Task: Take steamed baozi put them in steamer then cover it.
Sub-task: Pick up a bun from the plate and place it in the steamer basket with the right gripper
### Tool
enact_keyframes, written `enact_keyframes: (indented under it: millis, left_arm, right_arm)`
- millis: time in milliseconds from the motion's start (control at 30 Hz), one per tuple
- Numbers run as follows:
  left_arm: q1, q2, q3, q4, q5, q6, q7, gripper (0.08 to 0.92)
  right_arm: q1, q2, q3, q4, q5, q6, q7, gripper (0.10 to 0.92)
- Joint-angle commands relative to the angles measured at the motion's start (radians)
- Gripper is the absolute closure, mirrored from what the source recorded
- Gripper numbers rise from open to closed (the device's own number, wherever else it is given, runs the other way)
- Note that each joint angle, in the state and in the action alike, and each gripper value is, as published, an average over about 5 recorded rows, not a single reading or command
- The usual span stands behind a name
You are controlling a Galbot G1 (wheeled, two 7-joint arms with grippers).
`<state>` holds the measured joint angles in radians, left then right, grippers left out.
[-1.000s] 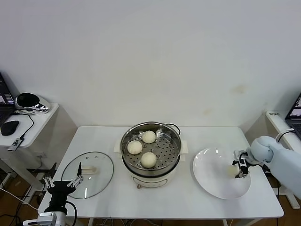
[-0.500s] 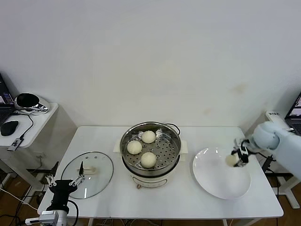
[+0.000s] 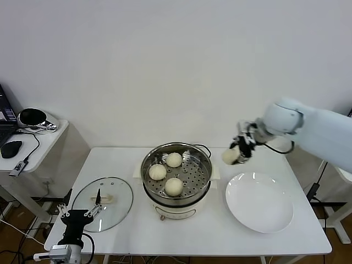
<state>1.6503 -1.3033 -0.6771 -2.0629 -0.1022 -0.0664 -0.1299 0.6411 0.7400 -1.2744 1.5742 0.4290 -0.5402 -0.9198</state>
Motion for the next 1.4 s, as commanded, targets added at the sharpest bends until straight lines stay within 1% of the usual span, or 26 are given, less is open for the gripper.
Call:
enact_keyframes:
  millis: [33, 267, 667, 800, 933, 1033, 1167, 1267, 1400]
  left_arm:
    - [0.0, 0.0, -0.006, 0.0, -0.003, 0.0, 0.0, 0.177]
    - [0.003, -0.004, -0.026, -0.004, -0.012, -0.002, -0.001, 0.177]
    - [0.008, -0.007, -0.028, -0.008, -0.01, -0.004, 0.0, 0.177]
    - [0.009, -0.005, -0.033, -0.009, -0.011, -0.004, 0.0, 0.177]
    - [0.01, -0.005, -0.035, -0.008, -0.011, -0.004, 0.0, 0.177]
    - [0.008, -0.006, -0.034, -0.006, -0.011, -0.004, -0.001, 0.177]
    - [0.008, -0.005, -0.033, -0.005, -0.011, -0.004, -0.001, 0.177]
    - [0.007, -0.004, -0.035, -0.004, -0.013, -0.003, -0.001, 0.177]
    - [0.007, -0.003, -0.035, -0.003, -0.014, -0.003, -0.001, 0.177]
  right_arm:
    - [0.087, 0.225, -0.136, 0.015, 0.249, -0.146, 0.143, 0.44]
    - [-0.031, 0.319, -0.091, -0.106, 0.196, -0.165, 0.174, 0.44]
    - [-0.173, 0.348, -0.05, -0.212, 0.075, -0.152, 0.148, 0.44]
    - [-0.197, 0.361, -0.031, -0.243, 0.063, -0.146, 0.149, 0.44]
    - [-0.196, 0.363, -0.028, -0.241, 0.063, -0.149, 0.146, 0.439]
    - [-0.188, 0.357, -0.027, -0.234, 0.062, -0.154, 0.14, 0.402]
    - [-0.144, 0.325, -0.018, -0.199, 0.058, -0.161, 0.106, 0.29]
    - [-0.1, 0.269, -0.003, -0.149, 0.058, -0.154, 0.092, 0.226]
    - [-0.074, 0.144, 0.049, -0.034, 0.063, -0.145, 0.123, 0.204]
